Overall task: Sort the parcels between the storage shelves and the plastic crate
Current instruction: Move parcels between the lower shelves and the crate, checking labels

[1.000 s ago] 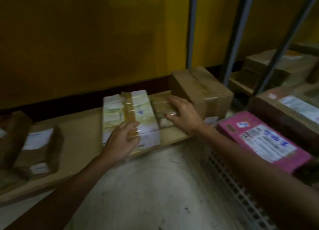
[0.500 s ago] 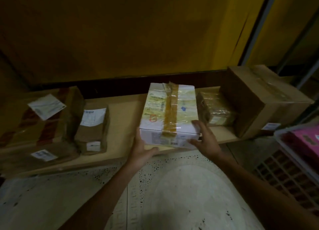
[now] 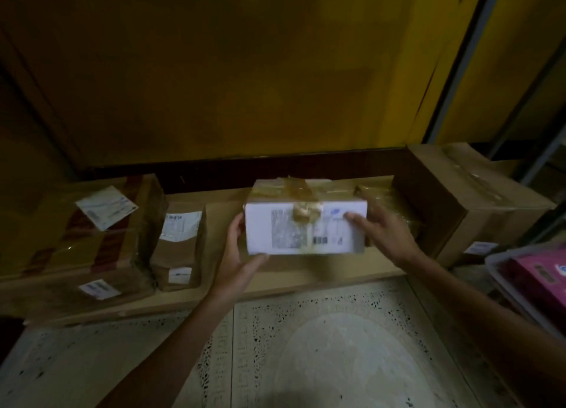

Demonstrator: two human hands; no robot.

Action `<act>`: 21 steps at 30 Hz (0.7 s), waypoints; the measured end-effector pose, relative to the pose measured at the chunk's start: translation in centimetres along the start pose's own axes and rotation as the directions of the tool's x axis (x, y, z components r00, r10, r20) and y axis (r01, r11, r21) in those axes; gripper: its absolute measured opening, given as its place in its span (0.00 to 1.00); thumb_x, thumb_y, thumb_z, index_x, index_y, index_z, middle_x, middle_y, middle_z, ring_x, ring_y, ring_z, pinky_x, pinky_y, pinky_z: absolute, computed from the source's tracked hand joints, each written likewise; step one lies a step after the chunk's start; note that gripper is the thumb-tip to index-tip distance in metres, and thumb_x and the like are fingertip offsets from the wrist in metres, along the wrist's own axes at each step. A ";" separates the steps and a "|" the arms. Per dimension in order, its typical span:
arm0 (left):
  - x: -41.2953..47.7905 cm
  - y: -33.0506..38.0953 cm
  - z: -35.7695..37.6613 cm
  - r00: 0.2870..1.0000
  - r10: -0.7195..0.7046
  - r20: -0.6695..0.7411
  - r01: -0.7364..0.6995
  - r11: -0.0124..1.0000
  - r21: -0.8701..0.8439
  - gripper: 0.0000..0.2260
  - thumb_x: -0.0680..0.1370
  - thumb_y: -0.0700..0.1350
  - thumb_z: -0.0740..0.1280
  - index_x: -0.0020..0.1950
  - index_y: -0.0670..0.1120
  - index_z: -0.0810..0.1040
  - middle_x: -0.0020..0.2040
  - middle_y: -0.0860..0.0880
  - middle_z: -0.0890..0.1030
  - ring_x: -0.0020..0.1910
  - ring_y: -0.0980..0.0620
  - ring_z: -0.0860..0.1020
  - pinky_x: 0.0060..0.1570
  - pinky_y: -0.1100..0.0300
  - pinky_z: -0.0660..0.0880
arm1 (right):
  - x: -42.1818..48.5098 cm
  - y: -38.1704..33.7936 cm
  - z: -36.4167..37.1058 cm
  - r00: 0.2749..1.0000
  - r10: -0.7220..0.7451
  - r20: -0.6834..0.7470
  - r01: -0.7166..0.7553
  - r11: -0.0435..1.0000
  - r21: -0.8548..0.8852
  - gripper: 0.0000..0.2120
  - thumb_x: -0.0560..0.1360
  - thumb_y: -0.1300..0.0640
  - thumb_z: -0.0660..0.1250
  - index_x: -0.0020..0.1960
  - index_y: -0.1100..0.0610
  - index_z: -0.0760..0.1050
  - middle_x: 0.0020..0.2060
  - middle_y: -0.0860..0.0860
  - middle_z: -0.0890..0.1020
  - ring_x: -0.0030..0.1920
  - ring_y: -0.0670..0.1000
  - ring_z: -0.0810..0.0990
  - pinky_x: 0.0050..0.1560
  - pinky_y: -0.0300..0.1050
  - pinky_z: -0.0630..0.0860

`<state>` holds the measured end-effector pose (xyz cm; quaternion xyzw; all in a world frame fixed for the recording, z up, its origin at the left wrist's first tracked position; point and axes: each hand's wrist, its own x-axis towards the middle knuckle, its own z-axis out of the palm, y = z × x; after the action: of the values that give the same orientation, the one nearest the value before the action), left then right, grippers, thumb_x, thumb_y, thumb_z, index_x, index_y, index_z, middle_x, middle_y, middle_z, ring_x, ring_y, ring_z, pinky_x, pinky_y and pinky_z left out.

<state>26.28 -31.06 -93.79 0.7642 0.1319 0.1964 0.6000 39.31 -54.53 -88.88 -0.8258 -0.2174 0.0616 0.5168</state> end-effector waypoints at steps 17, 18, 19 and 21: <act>2.2 3.7 -0.9 0.994 0.112 -0.001 -0.112 0.993 0.018 0.37 0.74 0.42 0.69 0.74 0.61 0.51 0.73 0.57 0.61 0.71 0.54 0.63 0.64 0.51 0.66 | 1.2 -4.0 0.2 0.981 -0.176 -0.076 0.186 0.968 0.168 0.30 0.73 0.59 0.70 0.65 0.35 0.61 0.53 0.34 0.76 0.52 0.38 0.79 0.49 0.41 0.80; 2.2 3.5 -0.9 0.995 0.098 -0.020 -0.098 0.995 0.025 0.37 0.73 0.43 0.70 0.74 0.60 0.52 0.73 0.55 0.62 0.71 0.52 0.62 0.64 0.52 0.66 | 1.2 -3.8 0.3 0.982 -0.169 -0.081 0.182 0.965 0.186 0.28 0.73 0.60 0.69 0.65 0.38 0.63 0.52 0.33 0.76 0.49 0.35 0.79 0.46 0.35 0.79; 2.3 3.3 -1.0 0.996 0.080 -0.038 -0.079 0.996 0.031 0.36 0.72 0.44 0.71 0.73 0.59 0.54 0.73 0.54 0.62 0.70 0.52 0.62 0.62 0.53 0.65 | 1.3 -3.6 0.3 0.984 -0.153 -0.092 0.169 0.964 0.204 0.27 0.74 0.62 0.68 0.65 0.41 0.64 0.52 0.34 0.76 0.49 0.35 0.79 0.45 0.33 0.79; 2.3 2.9 -0.9 0.999 0.027 -0.046 -0.025 0.998 0.053 0.35 0.71 0.48 0.72 0.73 0.56 0.57 0.74 0.53 0.60 0.69 0.53 0.62 0.60 0.55 0.66 | 1.5 -3.5 0.4 0.987 -0.110 -0.114 0.137 0.955 0.264 0.26 0.74 0.65 0.67 0.68 0.50 0.66 0.55 0.43 0.78 0.51 0.41 0.79 0.45 0.34 0.79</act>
<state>27.79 -29.98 -90.47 0.7766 0.1409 0.2183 0.5740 39.50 -52.26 -85.83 -0.7342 -0.2325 0.0177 0.6376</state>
